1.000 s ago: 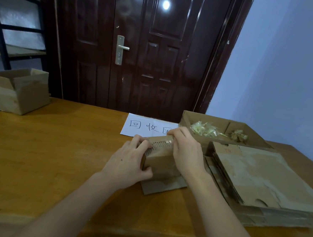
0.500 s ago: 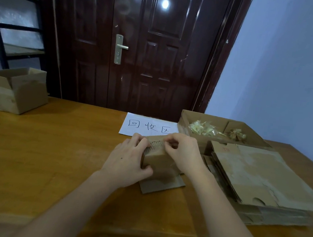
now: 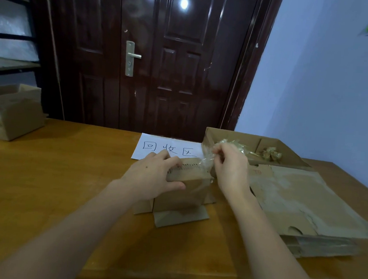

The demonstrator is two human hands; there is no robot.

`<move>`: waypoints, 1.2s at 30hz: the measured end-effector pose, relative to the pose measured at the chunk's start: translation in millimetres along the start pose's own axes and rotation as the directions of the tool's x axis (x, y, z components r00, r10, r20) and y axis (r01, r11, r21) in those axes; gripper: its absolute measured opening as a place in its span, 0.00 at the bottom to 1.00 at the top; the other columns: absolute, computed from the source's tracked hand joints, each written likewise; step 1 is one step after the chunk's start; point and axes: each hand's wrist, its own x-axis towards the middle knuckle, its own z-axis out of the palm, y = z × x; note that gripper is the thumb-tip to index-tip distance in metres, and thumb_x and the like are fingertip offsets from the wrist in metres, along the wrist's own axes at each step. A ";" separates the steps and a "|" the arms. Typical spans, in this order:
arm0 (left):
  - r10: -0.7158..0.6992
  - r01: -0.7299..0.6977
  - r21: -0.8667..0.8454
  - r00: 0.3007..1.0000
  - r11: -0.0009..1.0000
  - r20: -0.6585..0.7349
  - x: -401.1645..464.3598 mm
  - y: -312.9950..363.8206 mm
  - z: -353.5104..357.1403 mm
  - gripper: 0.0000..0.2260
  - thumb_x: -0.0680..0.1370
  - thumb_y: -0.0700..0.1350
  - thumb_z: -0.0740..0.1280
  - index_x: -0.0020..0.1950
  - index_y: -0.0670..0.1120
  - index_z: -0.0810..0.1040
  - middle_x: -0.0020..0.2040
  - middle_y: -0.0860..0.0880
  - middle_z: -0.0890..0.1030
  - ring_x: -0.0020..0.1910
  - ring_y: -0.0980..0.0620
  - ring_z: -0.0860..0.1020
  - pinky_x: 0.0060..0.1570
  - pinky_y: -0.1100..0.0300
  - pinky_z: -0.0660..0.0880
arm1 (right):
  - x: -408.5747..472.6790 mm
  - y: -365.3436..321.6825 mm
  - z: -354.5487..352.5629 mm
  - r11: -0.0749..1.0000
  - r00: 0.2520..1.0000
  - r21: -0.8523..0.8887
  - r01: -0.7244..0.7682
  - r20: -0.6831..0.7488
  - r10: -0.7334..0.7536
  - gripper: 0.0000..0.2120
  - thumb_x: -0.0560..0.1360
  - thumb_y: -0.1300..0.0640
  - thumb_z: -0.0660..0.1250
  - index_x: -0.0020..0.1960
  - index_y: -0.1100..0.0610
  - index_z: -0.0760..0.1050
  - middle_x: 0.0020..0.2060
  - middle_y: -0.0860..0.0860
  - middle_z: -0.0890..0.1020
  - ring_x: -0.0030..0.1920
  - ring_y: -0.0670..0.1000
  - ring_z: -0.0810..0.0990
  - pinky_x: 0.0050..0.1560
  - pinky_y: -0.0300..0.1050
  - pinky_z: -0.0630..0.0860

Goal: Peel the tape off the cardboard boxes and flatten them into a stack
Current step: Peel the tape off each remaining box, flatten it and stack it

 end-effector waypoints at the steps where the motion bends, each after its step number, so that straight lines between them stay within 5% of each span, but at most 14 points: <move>1: -0.005 0.005 0.001 1.000 1.000 0.024 1.7 -0.9 -1.3 0.29 0.72 0.76 0.61 0.68 0.65 0.67 0.59 0.59 0.68 0.55 0.55 0.70 0.45 0.59 0.71 | -0.3 1.7 -2.5 1.000 1.000 -0.017 0.014 -0.017 -0.015 0.10 0.76 0.67 0.66 0.49 0.53 0.79 0.44 0.45 0.79 0.44 0.47 0.77 0.41 0.33 0.71; 5: -0.006 0.005 0.016 1.000 1.000 0.027 4.2 0.2 -0.8 0.27 0.72 0.76 0.61 0.65 0.63 0.70 0.58 0.59 0.67 0.54 0.55 0.69 0.43 0.59 0.68 | -6.2 -3.4 -2.8 0.978 0.978 -0.007 0.206 0.036 -0.206 0.10 0.75 0.70 0.67 0.51 0.59 0.82 0.48 0.50 0.81 0.45 0.50 0.79 0.45 0.48 0.79; 10: -0.010 0.010 0.037 1.000 0.999 -0.004 0.1 1.0 2.6 0.28 0.72 0.76 0.60 0.65 0.62 0.71 0.57 0.58 0.68 0.54 0.55 0.68 0.44 0.60 0.70 | -11.5 -15.0 1.3 0.952 0.937 -0.032 0.304 0.194 -0.292 0.11 0.77 0.65 0.68 0.58 0.59 0.83 0.54 0.50 0.83 0.56 0.49 0.79 0.61 0.42 0.76; 15: -0.001 0.002 0.037 1.000 0.999 -0.023 -3.0 2.3 2.1 0.27 0.73 0.75 0.59 0.64 0.61 0.71 0.57 0.58 0.68 0.53 0.55 0.68 0.43 0.60 0.70 | -13.4 -17.7 2.4 0.952 0.908 -0.095 0.289 0.344 -0.241 0.14 0.81 0.56 0.63 0.63 0.56 0.81 0.57 0.47 0.82 0.59 0.48 0.73 0.63 0.41 0.72; 19: 0.001 0.000 0.032 1.000 0.999 -0.024 -2.6 2.8 3.5 0.25 0.74 0.74 0.61 0.64 0.61 0.71 0.58 0.58 0.68 0.54 0.56 0.68 0.43 0.61 0.70 | -13.7 -16.7 0.8 0.979 0.910 -0.112 0.171 0.400 -0.113 0.11 0.82 0.54 0.63 0.63 0.52 0.78 0.46 0.43 0.75 0.50 0.46 0.77 0.55 0.45 0.79; 22: 0.013 -0.013 0.023 1.000 1.000 -0.007 -2.0 1.2 1.1 0.26 0.74 0.74 0.62 0.65 0.62 0.71 0.58 0.59 0.67 0.55 0.56 0.68 0.43 0.61 0.68 | -8.8 -14.7 1.2 0.990 0.928 -0.090 0.105 0.366 -0.065 0.08 0.80 0.58 0.66 0.58 0.54 0.79 0.47 0.46 0.80 0.50 0.48 0.79 0.54 0.48 0.79; 26: 0.010 -0.013 0.025 0.995 1.000 0.100 0.6 -7.7 -10.7 0.26 0.73 0.75 0.63 0.66 0.64 0.70 0.57 0.60 0.66 0.53 0.56 0.70 0.42 0.60 0.71 | -6.4 -5.5 -0.6 0.996 0.965 0.002 -0.088 0.247 0.085 0.07 0.78 0.61 0.70 0.52 0.50 0.79 0.44 0.43 0.81 0.42 0.39 0.77 0.39 0.29 0.70; 28: 0.012 -0.015 0.022 0.988 1.000 0.153 1.4 -13.0 -17.2 0.25 0.73 0.74 0.64 0.65 0.64 0.70 0.58 0.61 0.65 0.50 0.58 0.71 0.41 0.60 0.72 | -9.3 -2.0 -1.5 0.995 0.970 0.029 -0.100 0.224 0.091 0.09 0.77 0.62 0.72 0.49 0.48 0.78 0.41 0.41 0.79 0.40 0.37 0.76 0.36 0.28 0.68; 32: 0.040 -0.050 0.040 0.974 0.998 0.223 3.8 -19.0 -28.7 0.22 0.74 0.73 0.66 0.63 0.66 0.69 0.57 0.62 0.65 0.47 0.62 0.71 0.39 0.61 0.70 | -17.9 -0.6 0.1 1.000 0.978 -0.007 0.008 0.210 -0.006 0.07 0.77 0.63 0.70 0.51 0.53 0.80 0.43 0.45 0.81 0.44 0.43 0.79 0.45 0.37 0.78; 36: 0.031 -0.038 0.021 0.959 0.999 0.282 1.6 -28.3 -42.3 0.20 0.77 0.65 0.69 0.67 0.65 0.70 0.62 0.63 0.69 0.55 0.58 0.73 0.48 0.58 0.72 | -27.3 -2.8 3.3 0.986 0.972 -0.028 0.161 0.175 -0.154 0.06 0.76 0.66 0.70 0.51 0.58 0.82 0.43 0.50 0.82 0.44 0.50 0.79 0.48 0.48 0.80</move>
